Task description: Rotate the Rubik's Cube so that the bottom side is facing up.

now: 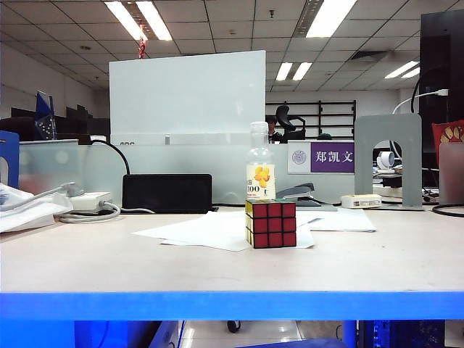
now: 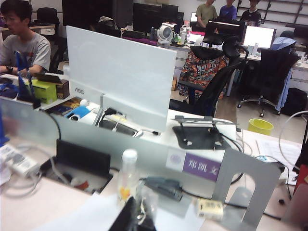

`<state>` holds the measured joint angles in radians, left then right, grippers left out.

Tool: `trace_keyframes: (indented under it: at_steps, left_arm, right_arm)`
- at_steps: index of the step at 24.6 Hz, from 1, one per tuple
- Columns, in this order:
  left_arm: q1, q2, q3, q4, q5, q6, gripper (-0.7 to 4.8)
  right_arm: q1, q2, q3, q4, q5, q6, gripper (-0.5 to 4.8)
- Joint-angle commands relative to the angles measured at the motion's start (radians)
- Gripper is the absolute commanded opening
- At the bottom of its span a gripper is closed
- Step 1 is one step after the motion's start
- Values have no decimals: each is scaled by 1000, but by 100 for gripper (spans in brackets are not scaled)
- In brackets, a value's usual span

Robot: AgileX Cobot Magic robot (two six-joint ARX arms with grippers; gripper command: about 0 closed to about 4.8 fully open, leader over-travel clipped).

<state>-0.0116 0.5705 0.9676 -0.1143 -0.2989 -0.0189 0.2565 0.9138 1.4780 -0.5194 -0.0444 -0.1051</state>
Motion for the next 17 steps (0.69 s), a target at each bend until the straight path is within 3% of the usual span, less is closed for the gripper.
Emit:
trace_keyframes:
  at_steps: [1, 3, 4, 6, 9, 12, 14, 17]
  left_arm:
    - [143, -39, 2, -89, 172, -32, -6]
    - [255, -74, 2, -195, 288, -100, -6]
    - [266, -86, 2, -222, 294, -126, -6]
    - [272, -110, -16, -221, 196, -149, -6]
    - [270, -110, -54, -180, 198, -267, -6]
    - [270, -117, -62, -202, 262, -276, -6]
    - [270, -118, -63, -239, 359, -269, -5]
    - [256, -122, -63, -286, 367, -269, -5]
  right_arm:
    - [0, -97, -95, -7, 18, -5, -6]
    - [0, -208, -215, -7, 47, -3, -6]
    - [0, -256, -264, -8, 53, 0, -6]
    - [0, -388, -387, 5, 74, 5, -6]
    - [0, -595, -546, 62, 145, 8, -6]
    - [0, -733, -659, 66, 221, 8, -6]
    - [0, -859, -762, 28, 230, 7, -5]
    - [2, -912, -774, -108, 225, 31, -5]
